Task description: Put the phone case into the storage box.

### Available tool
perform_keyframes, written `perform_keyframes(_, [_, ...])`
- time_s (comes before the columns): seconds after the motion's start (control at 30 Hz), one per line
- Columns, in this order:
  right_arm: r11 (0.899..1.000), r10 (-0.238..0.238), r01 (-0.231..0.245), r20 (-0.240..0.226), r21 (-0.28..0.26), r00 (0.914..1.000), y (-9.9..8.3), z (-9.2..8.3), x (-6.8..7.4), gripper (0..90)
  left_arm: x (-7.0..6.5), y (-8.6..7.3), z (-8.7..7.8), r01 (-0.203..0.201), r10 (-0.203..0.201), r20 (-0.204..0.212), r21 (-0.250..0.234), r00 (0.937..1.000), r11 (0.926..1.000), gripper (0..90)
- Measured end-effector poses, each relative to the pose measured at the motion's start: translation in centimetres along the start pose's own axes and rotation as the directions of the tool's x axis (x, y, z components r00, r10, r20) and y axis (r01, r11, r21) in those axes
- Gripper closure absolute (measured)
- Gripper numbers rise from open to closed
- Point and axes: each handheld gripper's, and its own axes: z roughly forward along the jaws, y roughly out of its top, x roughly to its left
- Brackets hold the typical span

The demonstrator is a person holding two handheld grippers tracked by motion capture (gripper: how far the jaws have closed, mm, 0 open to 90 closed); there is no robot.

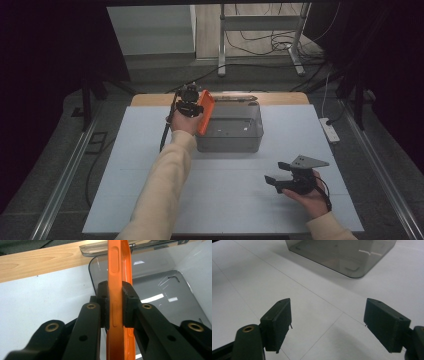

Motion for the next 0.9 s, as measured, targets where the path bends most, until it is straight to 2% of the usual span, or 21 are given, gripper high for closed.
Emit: perform_keyframes(0.9, [1.0,-0.005,0.005,0.0,0.001,1.0,0.02,-0.03,0.06,22.3,-0.8,-0.05,0.85,-0.01,0.011,-0.033,0.041,0.9994,0.9991,79.7])
